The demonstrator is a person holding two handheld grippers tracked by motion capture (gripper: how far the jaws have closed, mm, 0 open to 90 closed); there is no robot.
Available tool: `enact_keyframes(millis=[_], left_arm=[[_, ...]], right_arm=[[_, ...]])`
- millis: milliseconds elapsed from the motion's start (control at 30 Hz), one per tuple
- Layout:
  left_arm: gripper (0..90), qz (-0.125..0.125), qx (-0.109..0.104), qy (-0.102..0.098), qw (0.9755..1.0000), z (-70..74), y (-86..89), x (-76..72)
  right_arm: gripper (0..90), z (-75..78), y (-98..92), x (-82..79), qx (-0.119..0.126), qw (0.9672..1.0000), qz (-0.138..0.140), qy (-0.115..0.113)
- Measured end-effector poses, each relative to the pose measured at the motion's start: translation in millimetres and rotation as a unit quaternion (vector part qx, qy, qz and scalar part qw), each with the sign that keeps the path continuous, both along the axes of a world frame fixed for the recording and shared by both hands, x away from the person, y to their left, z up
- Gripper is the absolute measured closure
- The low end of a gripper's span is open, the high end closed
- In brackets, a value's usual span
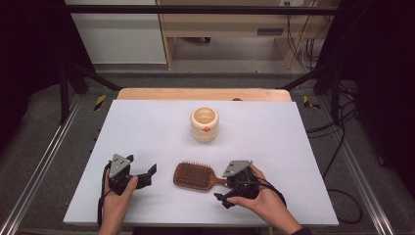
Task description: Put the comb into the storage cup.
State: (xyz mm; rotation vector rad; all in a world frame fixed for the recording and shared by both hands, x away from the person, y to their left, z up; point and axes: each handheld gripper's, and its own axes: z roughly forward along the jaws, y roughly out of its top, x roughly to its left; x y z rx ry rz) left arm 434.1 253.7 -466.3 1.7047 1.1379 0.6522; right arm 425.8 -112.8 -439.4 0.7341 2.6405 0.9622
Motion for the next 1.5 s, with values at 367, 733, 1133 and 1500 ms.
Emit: enact_keyframes(millis=[367,733,1133,1500], left_arm=[[4.4,-0.001,-0.001,0.0,1.0,-0.1,-0.2,0.3],[4.5,-0.003,-0.001,0.001,1.0,-0.4,-0.6,0.7],[4.5,-0.004,-0.002,0.003,1.0,-0.3,0.1,1.2],[4.7,-0.004,-0.002,0.004,1.0,-0.2,0.6,1.4]], right_arm=[[7.5,0.0,7.8,3.2,-0.014,0.9997,0.01,0.015],[10.7,-5.2,16.1,8.9,-0.036,0.9987,0.026,0.025],[18.3,-8.9,18.0,25.5,-0.044,0.9977,0.025,0.044],[28.2,-14.1,19.9,31.4,-0.053,0.9968,0.036,0.048]])
